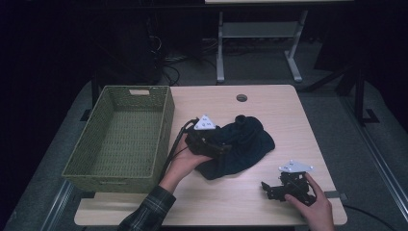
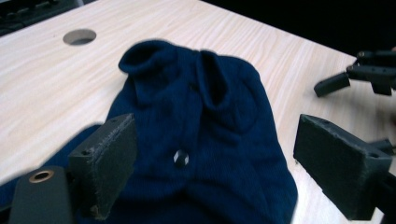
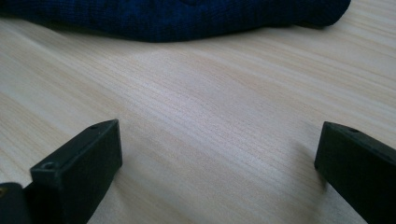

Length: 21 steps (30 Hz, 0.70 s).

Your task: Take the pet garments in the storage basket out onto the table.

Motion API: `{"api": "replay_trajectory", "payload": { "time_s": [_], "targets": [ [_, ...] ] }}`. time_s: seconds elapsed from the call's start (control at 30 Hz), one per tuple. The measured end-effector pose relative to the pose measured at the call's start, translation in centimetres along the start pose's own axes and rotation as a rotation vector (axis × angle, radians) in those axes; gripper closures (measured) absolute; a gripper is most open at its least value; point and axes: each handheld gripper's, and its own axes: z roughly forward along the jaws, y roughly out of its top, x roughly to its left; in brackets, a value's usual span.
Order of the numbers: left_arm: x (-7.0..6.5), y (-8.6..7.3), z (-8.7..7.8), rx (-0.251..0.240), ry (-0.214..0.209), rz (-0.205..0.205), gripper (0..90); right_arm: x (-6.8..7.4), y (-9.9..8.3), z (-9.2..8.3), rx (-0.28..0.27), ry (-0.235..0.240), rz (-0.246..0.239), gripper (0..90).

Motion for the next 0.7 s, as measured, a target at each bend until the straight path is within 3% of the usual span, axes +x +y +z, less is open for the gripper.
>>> {"api": "replay_trajectory", "payload": {
  "time_s": [0.23,0.4,0.53,0.7],
  "targets": [
    [-0.3,-1.7,-1.3,0.003,0.026,-0.011,12.9,0.0,0.0,0.0,0.0,0.0,0.0,0.4],
    [-0.7,-3.6,-2.4,-0.009,0.046,-0.042,12.9,0.0,0.0,0.0,0.0,0.0,0.0,0.4],
    [-1.5,-5.3,-3.0,0.004,0.064,-0.047,12.9,0.0,0.0,0.0,0.0,0.0,0.001,0.4],
    [-2.5,-7.4,-3.6,0.043,0.054,-0.072,12.9,0.0,0.0,0.0,-0.001,0.0,0.0,0.4]
  ]
}}
